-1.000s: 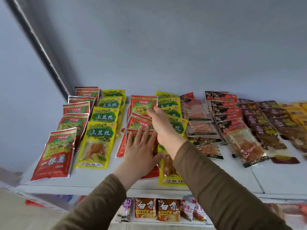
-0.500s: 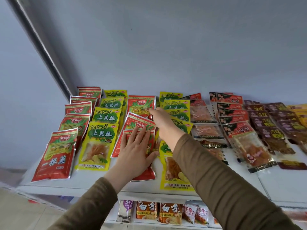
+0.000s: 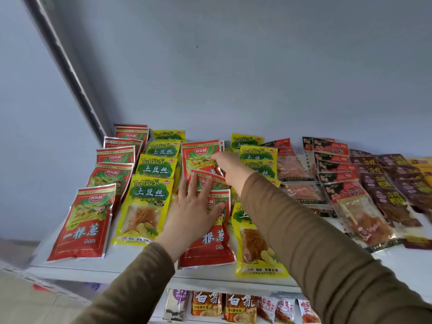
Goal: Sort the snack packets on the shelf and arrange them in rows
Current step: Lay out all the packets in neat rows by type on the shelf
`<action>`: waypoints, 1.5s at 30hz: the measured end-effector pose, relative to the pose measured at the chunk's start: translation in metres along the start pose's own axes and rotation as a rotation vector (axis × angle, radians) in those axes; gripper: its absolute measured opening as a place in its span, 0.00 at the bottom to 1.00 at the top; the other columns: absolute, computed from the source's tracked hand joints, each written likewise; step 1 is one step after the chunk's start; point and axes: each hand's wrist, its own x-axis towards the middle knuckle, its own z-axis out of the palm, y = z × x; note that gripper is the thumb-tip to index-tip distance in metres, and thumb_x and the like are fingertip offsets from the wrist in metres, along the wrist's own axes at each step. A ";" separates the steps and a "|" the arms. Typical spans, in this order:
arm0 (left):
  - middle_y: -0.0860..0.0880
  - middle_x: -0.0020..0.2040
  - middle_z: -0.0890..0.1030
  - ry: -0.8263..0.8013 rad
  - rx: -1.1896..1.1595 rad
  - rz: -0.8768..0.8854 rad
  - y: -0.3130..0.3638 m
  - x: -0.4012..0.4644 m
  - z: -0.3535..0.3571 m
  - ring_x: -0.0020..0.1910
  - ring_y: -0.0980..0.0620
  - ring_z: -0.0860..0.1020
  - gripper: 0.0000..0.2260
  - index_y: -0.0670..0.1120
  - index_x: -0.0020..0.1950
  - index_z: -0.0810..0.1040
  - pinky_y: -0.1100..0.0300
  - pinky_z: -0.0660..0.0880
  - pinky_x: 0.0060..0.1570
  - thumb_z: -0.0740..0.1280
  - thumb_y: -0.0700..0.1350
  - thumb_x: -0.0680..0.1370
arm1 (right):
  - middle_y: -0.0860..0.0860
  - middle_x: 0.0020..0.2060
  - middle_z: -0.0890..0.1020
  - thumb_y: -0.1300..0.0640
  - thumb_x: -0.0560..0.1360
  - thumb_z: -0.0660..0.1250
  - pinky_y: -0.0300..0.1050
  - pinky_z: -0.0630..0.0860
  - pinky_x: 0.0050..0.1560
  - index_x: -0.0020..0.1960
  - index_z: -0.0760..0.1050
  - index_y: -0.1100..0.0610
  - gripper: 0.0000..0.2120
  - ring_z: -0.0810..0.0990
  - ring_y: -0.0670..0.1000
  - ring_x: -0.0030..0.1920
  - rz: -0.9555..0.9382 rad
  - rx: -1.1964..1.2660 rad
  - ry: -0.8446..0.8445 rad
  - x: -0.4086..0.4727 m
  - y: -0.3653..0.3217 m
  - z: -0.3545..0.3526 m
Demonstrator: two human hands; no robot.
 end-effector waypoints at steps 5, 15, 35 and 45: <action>0.47 0.85 0.43 0.016 -0.025 -0.017 0.002 0.001 0.000 0.82 0.42 0.40 0.38 0.59 0.83 0.40 0.41 0.48 0.79 0.53 0.70 0.80 | 0.61 0.56 0.84 0.62 0.81 0.61 0.52 0.80 0.51 0.65 0.75 0.65 0.14 0.84 0.58 0.49 0.003 0.044 -0.008 0.014 -0.003 0.008; 0.49 0.84 0.40 -0.006 -0.091 -0.037 0.002 0.006 0.000 0.81 0.37 0.35 0.37 0.61 0.83 0.41 0.38 0.43 0.78 0.56 0.70 0.80 | 0.60 0.57 0.83 0.56 0.80 0.66 0.52 0.82 0.48 0.66 0.74 0.63 0.17 0.85 0.58 0.51 -0.046 0.078 0.025 0.034 -0.002 0.014; 0.49 0.84 0.41 -0.033 -0.047 -0.040 -0.006 0.026 -0.010 0.82 0.35 0.43 0.40 0.60 0.83 0.43 0.38 0.50 0.79 0.60 0.70 0.78 | 0.56 0.51 0.85 0.52 0.77 0.73 0.45 0.81 0.36 0.52 0.77 0.56 0.09 0.85 0.55 0.41 -0.110 0.122 -0.004 0.073 -0.011 0.005; 0.49 0.84 0.42 -0.077 -0.055 -0.033 -0.007 0.024 -0.011 0.82 0.35 0.46 0.40 0.59 0.83 0.44 0.39 0.53 0.79 0.60 0.69 0.78 | 0.59 0.61 0.82 0.55 0.80 0.69 0.56 0.81 0.52 0.65 0.74 0.60 0.16 0.84 0.60 0.54 -0.126 0.067 -0.079 0.076 -0.012 0.009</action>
